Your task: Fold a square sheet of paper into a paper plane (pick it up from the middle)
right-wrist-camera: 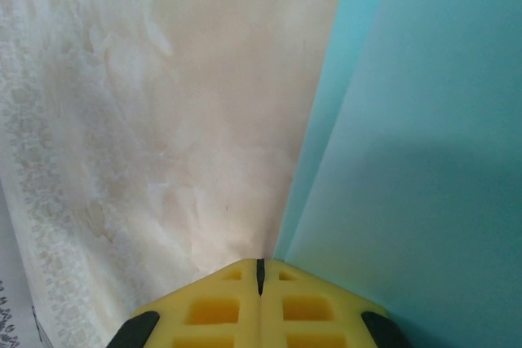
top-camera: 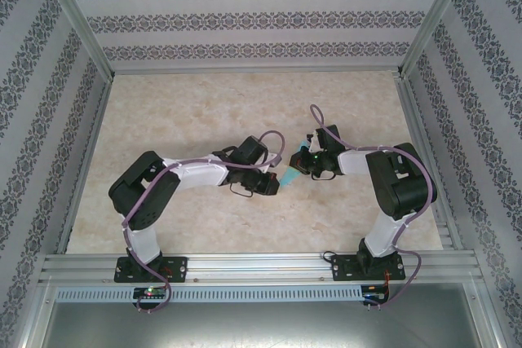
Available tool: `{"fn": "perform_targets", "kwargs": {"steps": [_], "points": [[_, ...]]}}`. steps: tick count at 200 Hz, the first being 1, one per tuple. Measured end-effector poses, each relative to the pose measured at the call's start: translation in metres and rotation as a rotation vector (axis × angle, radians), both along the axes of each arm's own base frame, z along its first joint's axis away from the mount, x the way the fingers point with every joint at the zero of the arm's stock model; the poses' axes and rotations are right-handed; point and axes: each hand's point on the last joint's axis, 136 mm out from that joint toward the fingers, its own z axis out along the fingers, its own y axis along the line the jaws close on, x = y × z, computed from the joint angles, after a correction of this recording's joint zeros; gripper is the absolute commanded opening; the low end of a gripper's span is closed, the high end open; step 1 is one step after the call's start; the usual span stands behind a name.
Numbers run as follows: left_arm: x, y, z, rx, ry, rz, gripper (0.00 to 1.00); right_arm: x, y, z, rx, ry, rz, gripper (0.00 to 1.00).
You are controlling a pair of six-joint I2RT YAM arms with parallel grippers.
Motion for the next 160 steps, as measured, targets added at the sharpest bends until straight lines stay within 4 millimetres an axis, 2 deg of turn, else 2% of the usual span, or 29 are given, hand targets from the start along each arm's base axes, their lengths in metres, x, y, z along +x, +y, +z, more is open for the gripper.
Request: {"fn": "perform_targets", "kwargs": {"steps": [35,72,114,160], "points": [[0.033,-0.006,0.016,-0.056,-0.044,0.064,0.08,0.000,0.000,0.000,0.001,-0.003,0.000,0.00],[0.054,-0.019,0.007,-0.069,-0.053,0.087,0.08,0.000,0.000,0.001,0.002,-0.004,-0.001,0.00],[0.057,-0.021,-0.019,-0.038,-0.018,0.087,0.08,0.000,0.000,0.001,0.010,-0.003,-0.012,0.00],[0.056,-0.021,-0.024,-0.032,-0.016,0.077,0.08,0.000,-0.001,0.002,0.008,0.002,-0.022,0.00]]}}
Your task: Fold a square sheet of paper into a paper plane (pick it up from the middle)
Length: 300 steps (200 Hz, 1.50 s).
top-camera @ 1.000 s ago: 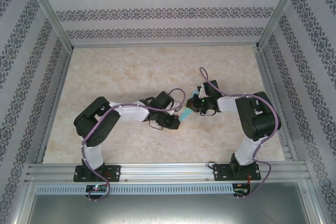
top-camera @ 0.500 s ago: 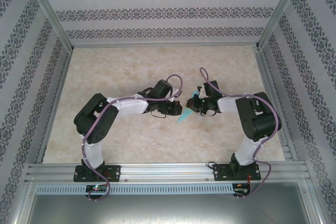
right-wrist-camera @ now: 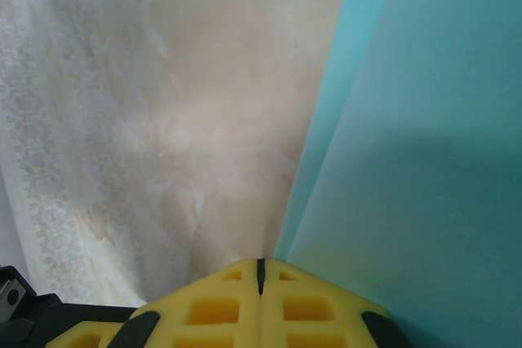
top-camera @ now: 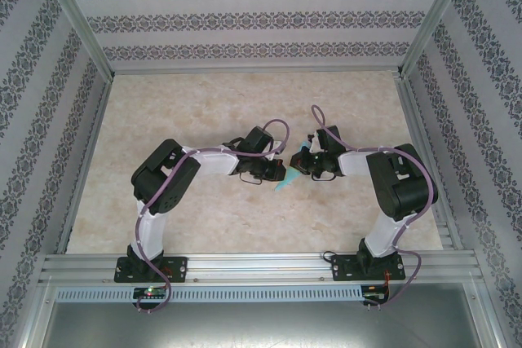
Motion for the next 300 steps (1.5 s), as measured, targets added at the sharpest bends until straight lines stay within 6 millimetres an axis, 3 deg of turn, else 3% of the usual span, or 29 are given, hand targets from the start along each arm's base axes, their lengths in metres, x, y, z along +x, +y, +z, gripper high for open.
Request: {"fn": "perform_targets", "kwargs": {"steps": [149,200,255,300], "points": [[-0.003,-0.005,-0.010,0.164,-0.298,-0.145,0.07,0.004,-0.017,0.001,-0.004,0.092,-0.051,0.00],[-0.004,-0.004,-0.012,0.177,-0.339,-0.166,0.06,0.007,-0.022,0.001,0.012,0.113,-0.045,0.00],[-0.004,-0.003,-0.011,0.179,-0.351,-0.176,0.06,0.025,-0.043,0.001,-0.003,0.109,-0.097,0.00],[-0.004,-0.003,-0.012,0.182,-0.355,-0.182,0.05,0.030,-0.046,0.002,0.002,0.144,-0.092,0.00]]}}
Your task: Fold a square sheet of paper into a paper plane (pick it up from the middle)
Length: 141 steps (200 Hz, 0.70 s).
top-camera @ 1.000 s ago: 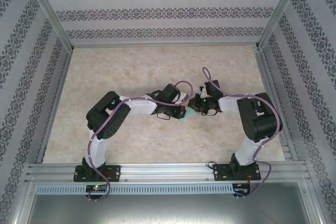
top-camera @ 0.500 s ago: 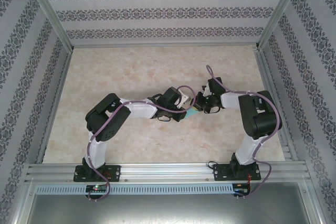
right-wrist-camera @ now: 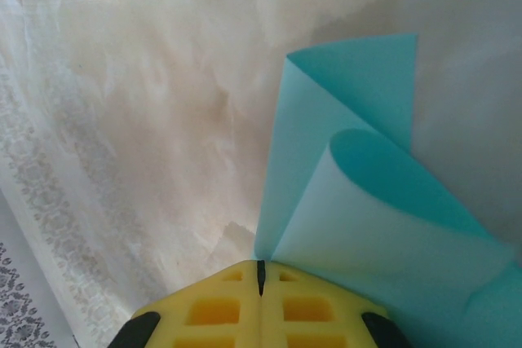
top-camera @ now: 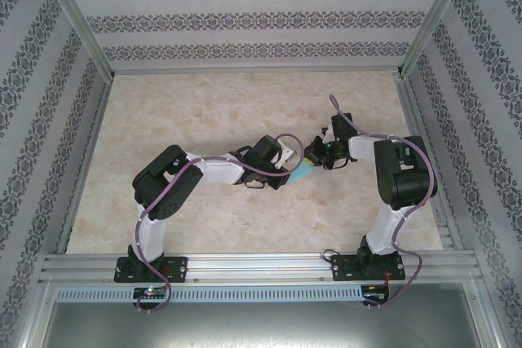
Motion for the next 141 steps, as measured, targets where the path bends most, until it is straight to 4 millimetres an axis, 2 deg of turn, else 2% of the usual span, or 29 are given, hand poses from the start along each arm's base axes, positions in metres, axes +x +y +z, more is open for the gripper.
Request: {"fn": "perform_targets", "kwargs": {"steps": [41,92,141], "points": [[-0.001,0.001,0.000,-0.001,-0.009,-0.007,0.05,0.016,-0.015,0.000,-0.025,-0.010,-0.049,0.00],[-0.002,0.002,0.000,-0.002,-0.020,-0.010,0.05,0.030,-0.021,0.001,-0.024,-0.003,-0.085,0.00],[-0.003,0.004,0.000,0.000,-0.019,-0.010,0.05,0.062,-0.062,0.007,-0.065,-0.046,-0.223,0.00]]}}
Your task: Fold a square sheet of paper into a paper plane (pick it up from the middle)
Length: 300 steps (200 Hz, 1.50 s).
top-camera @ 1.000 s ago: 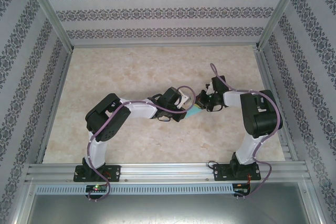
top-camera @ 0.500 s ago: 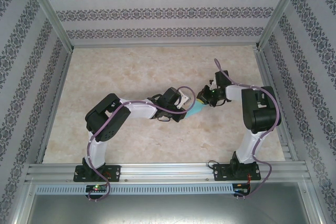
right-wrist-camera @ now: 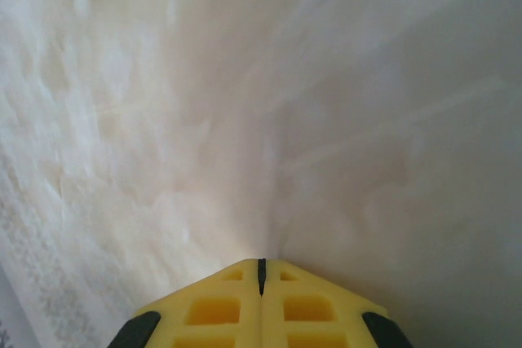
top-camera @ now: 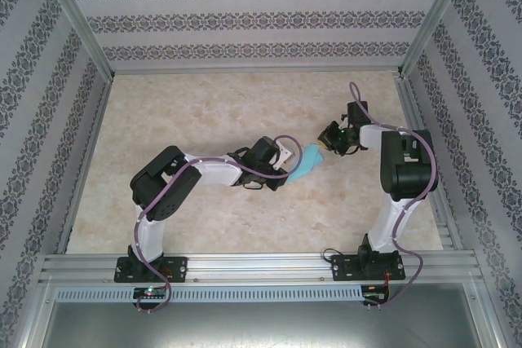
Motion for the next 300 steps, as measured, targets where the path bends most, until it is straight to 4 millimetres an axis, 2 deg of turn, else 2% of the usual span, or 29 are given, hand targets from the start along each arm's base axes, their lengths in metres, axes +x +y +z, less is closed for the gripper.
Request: {"fn": "perform_targets", "kwargs": {"steps": [38,52,70,82,93,107,131,155,188,214,278,300], "points": [[0.001,-0.001,0.001,-0.001,-0.001,0.000,0.05,0.004,-0.007,0.011,-0.023,-0.024,-0.018,0.00],[0.001,-0.001,0.001,-0.001,-0.001,0.000,0.05,0.000,-0.009,0.027,-0.036,-0.052,-0.017,0.00],[0.002,-0.002,0.003,-0.004,-0.002,-0.001,0.05,-0.008,-0.006,0.057,-0.042,-0.119,-0.003,0.00],[0.002,-0.003,0.003,-0.004,0.001,-0.002,0.05,-0.015,0.003,0.073,-0.035,-0.161,0.016,0.00],[0.001,-0.003,0.003,-0.004,0.004,-0.004,0.05,-0.022,0.016,0.079,-0.020,-0.182,0.041,0.00],[0.001,-0.003,0.003,-0.003,0.006,-0.005,0.05,-0.036,0.039,0.072,0.009,-0.170,0.085,0.00],[0.001,-0.003,0.003,-0.002,0.008,-0.005,0.05,-0.059,0.073,0.043,0.043,-0.090,0.152,0.00],[0.001,-0.003,0.003,-0.004,0.010,-0.005,0.05,-0.068,0.089,0.016,0.059,-0.028,0.176,0.00],[0.001,-0.003,0.003,-0.004,0.011,-0.006,0.05,-0.068,0.086,-0.007,0.041,0.015,0.170,0.00],[0.000,-0.002,0.002,-0.001,0.013,-0.005,0.05,-0.057,0.080,-0.006,0.023,0.000,0.172,0.00],[0.000,0.001,0.000,-0.007,0.014,-0.003,0.04,-0.052,0.075,-0.007,0.068,0.027,0.207,0.00],[0.000,0.002,-0.001,-0.009,0.012,-0.003,0.04,-0.042,0.067,-0.006,0.070,0.019,0.184,0.00]]}}
